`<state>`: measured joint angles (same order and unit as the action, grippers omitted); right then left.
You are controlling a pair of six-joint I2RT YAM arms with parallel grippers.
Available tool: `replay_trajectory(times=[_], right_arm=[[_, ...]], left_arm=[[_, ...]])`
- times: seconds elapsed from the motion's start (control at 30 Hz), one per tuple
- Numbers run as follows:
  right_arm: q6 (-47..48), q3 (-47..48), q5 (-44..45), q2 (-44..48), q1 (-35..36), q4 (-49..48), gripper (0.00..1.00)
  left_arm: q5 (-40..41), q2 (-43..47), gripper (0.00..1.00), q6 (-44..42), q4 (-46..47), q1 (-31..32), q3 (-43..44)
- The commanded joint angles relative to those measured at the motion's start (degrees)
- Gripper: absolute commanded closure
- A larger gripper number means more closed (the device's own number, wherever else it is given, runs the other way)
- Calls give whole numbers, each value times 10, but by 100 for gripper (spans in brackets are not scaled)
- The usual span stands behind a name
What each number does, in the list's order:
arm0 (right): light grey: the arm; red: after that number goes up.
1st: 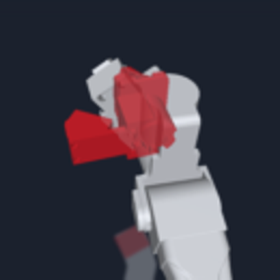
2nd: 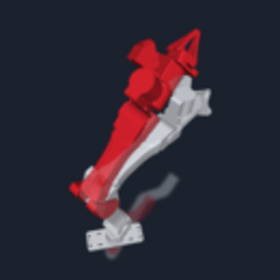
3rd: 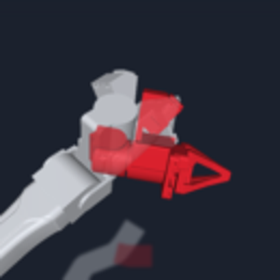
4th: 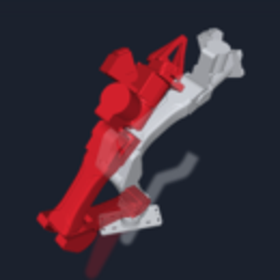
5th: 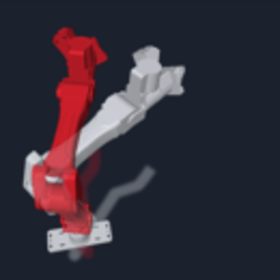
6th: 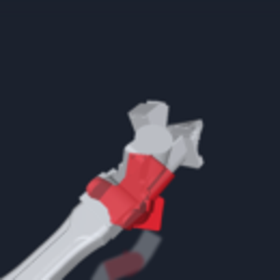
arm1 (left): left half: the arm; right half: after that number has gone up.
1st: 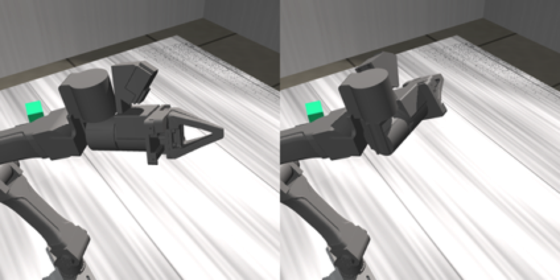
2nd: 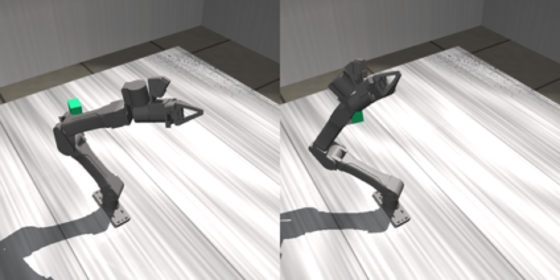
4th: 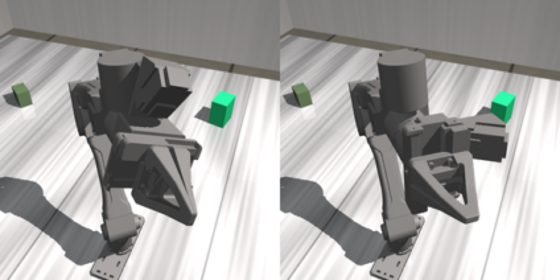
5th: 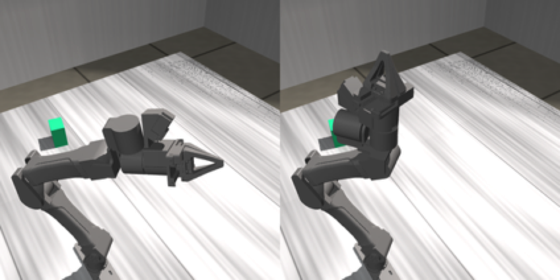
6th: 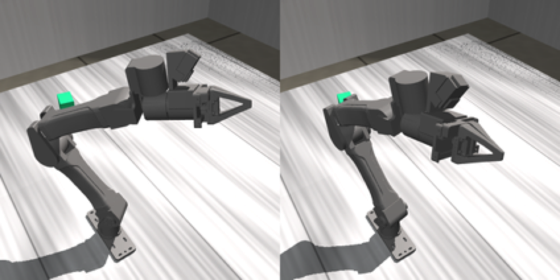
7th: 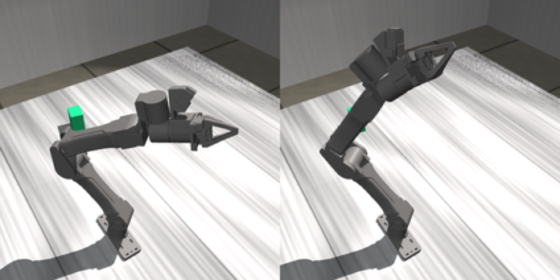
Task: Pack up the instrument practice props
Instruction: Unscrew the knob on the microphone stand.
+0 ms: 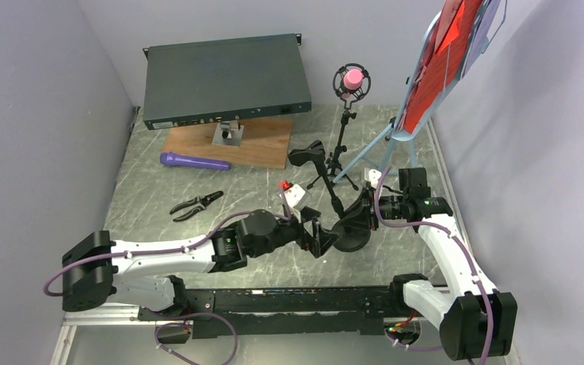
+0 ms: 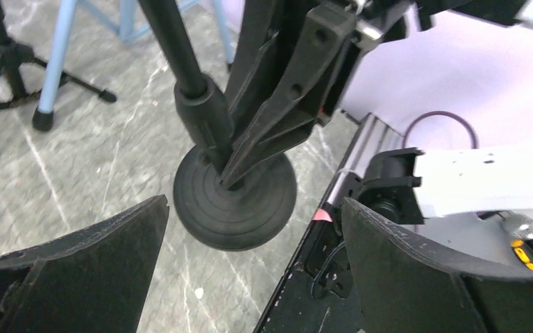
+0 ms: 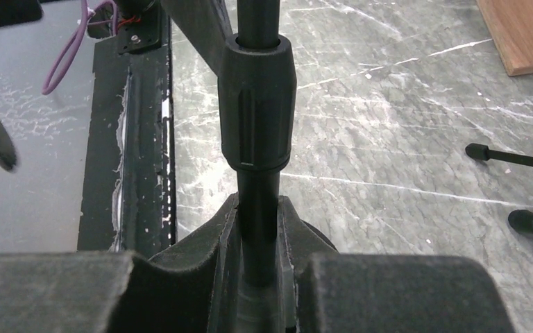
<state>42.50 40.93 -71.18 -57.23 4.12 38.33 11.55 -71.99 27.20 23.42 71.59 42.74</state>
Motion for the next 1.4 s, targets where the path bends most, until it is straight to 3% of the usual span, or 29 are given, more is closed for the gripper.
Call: replay_trajectory(times=[0.0, 0.17, 0.33, 0.63, 0.73, 0.87, 1.27, 1.33, 1.37], right_arm=[[57, 31, -56, 7, -2, 15, 100], [79, 34, -63, 7, -4, 29, 100], [81, 34, -64, 7, -5, 31, 100], [83, 34, -64, 8, -6, 33, 100], [84, 34, -65, 8, -6, 34, 100], [81, 34, -64, 8, -6, 32, 100], [70, 32, -62, 8, -6, 23, 100], [69, 32, -60, 8, -6, 23, 100], [68, 32, -59, 8, -6, 22, 100]], left_arm=[[-123, 32, 1, -30, 114, -47, -32], [-272, 1, 1, 78, 206, -144, -56], [-298, -44, 1, 82, 291, -160, -59], [-350, -156, 21, 62, 484, -160, -43], [-360, -197, 39, 72, 525, -160, -26], [-352, -223, 56, 88, 550, -160, -16], [-306, -202, 60, 92, 559, -157, -36], [-303, -204, 71, 93, 553, -153, -32], [-302, -205, 84, 93, 550, -152, -30]])
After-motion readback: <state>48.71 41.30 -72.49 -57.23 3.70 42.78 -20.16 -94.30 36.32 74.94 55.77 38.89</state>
